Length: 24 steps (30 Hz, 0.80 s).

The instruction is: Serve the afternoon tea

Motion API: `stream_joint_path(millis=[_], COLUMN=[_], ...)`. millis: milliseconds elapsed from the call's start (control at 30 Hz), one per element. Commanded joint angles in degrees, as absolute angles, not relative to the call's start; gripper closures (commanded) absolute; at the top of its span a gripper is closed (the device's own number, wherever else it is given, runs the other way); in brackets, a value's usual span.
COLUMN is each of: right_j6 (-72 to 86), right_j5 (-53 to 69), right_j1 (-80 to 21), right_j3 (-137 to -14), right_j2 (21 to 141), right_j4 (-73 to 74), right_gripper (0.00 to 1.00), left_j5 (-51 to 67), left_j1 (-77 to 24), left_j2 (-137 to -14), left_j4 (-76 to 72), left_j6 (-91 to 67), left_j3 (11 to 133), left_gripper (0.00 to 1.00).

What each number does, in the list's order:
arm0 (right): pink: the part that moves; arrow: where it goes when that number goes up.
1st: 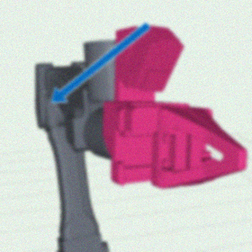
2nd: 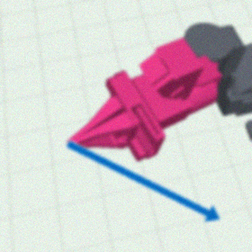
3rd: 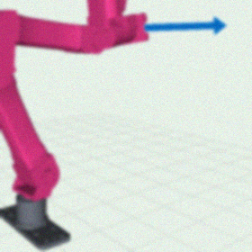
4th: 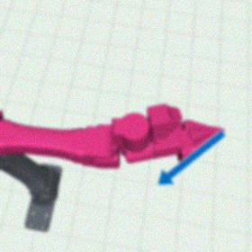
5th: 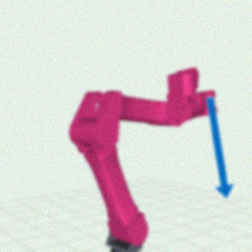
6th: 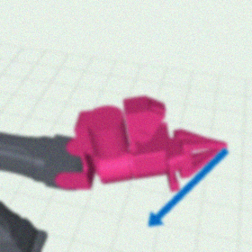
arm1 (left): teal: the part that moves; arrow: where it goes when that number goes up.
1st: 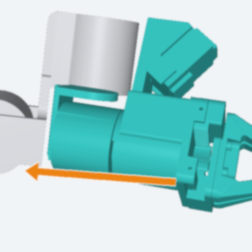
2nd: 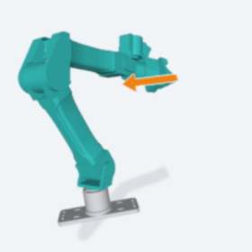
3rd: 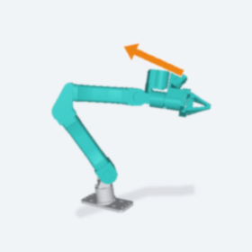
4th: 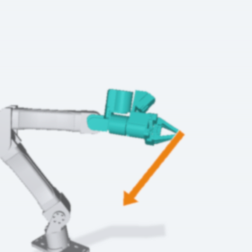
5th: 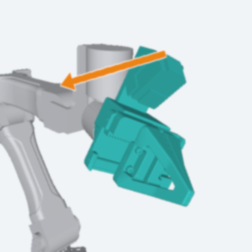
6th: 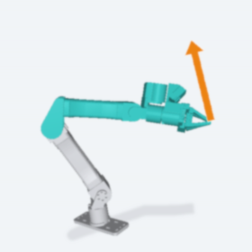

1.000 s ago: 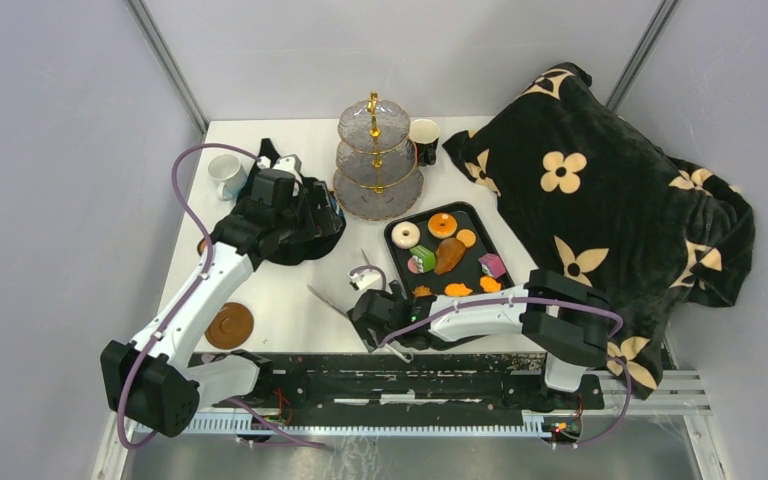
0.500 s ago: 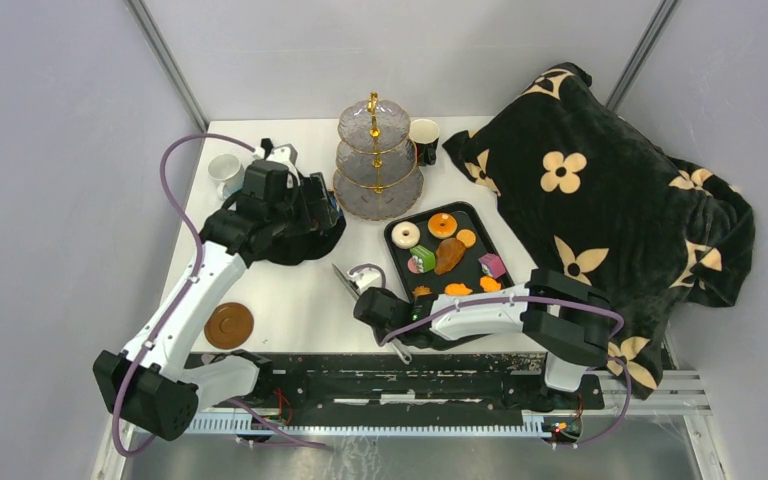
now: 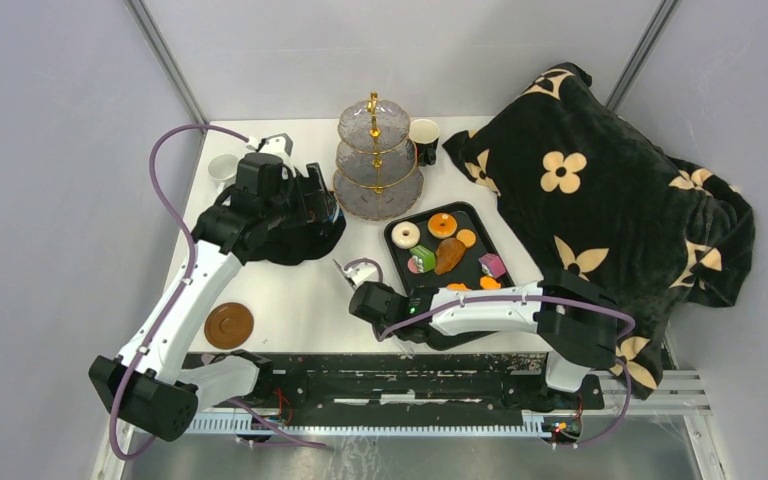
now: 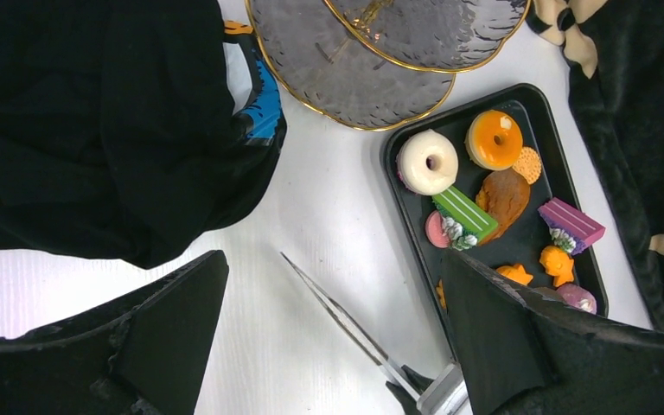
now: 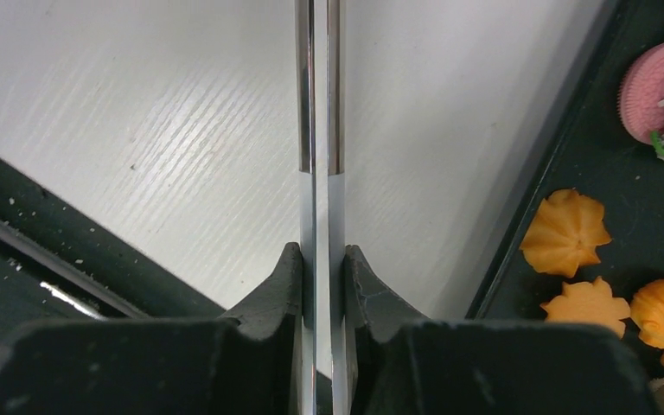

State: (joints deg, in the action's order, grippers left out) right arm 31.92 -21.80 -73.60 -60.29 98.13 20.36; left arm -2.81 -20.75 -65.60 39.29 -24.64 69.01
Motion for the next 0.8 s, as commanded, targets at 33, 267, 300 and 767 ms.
stream_joint_path(millis=[33, 267, 300, 767], right_j6=[28.9, 25.8, 26.3, 29.2], right_j5=[-29.2, -28.2, -28.3, -30.0], right_j1=[-73.7, -73.3, -73.2, -73.0], right_j3=[-57.1, -55.6, -55.0, -52.7], right_j2=[98.4, 102.1, 102.1, 101.4], right_j4=[11.1, 4.7, 4.1, 1.8], right_gripper=[0.81, 0.60, 0.56, 0.01], left_j5=[-3.2, -1.1, -1.3, -2.4], left_j1=[-20.6, -20.6, -20.5, -20.6], left_j2=[-64.7, -65.7, -65.7, -65.0], left_j4=[37.9, 37.8, 37.8, 37.9], left_j6=[-23.7, -24.0, -24.1, -24.0], left_j3=[68.1, 68.2, 68.3, 68.4], left_gripper=[0.01, 0.01, 0.01, 0.01])
